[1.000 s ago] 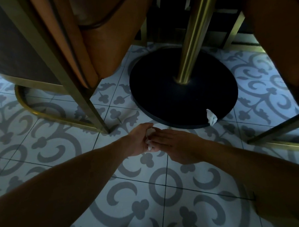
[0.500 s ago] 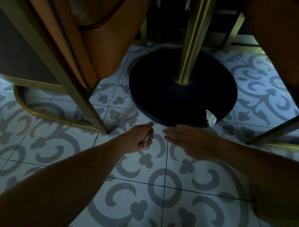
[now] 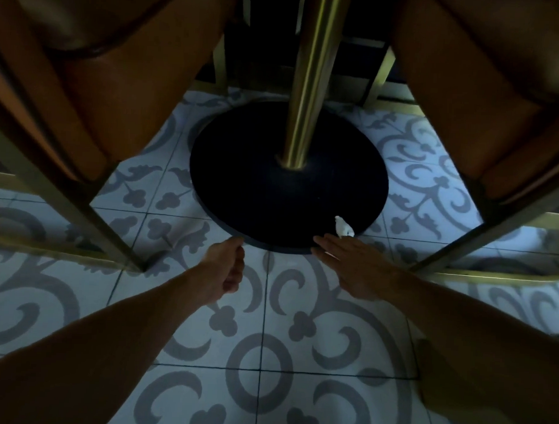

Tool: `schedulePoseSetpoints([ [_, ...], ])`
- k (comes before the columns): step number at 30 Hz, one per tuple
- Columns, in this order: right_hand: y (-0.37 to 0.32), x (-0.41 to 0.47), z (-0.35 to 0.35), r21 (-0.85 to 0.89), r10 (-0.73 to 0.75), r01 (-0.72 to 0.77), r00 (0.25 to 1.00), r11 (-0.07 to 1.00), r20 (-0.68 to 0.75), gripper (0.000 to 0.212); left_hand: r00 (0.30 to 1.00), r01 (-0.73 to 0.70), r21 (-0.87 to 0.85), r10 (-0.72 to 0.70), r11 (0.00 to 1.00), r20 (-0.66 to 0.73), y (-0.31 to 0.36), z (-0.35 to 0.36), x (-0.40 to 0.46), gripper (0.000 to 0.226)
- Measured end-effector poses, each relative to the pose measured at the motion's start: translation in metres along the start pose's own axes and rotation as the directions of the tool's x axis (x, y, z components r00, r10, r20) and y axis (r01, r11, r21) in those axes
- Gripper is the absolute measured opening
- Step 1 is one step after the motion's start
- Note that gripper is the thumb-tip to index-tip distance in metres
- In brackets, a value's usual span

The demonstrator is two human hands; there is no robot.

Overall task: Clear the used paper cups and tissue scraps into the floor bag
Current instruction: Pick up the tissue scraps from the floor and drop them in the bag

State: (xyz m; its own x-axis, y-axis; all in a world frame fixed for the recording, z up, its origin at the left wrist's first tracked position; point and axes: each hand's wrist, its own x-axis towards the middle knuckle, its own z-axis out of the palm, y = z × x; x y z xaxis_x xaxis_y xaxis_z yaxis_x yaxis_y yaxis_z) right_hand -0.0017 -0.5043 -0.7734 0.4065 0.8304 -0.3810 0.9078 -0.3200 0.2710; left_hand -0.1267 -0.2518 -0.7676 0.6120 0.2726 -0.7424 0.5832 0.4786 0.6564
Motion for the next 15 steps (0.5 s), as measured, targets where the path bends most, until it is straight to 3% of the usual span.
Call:
schedulePoseSetpoints([
  [8, 0.009, 0.002, 0.016, 0.138, 0.245, -0.250, 0.968, 0.958, 0.048, 0.084, 0.972, -0.139, -0.098, 0.116, 0.986, -0.206, -0.006, 0.013, 0.010, 0.046],
  [15, 0.014, 0.010, 0.026, 0.260, 0.425, -0.448, 0.894, 0.856, 0.140, 0.092, 0.971, -0.144, -0.124, 0.116, 0.982, -0.209, -0.009, 0.010, 0.010, 0.050],
])
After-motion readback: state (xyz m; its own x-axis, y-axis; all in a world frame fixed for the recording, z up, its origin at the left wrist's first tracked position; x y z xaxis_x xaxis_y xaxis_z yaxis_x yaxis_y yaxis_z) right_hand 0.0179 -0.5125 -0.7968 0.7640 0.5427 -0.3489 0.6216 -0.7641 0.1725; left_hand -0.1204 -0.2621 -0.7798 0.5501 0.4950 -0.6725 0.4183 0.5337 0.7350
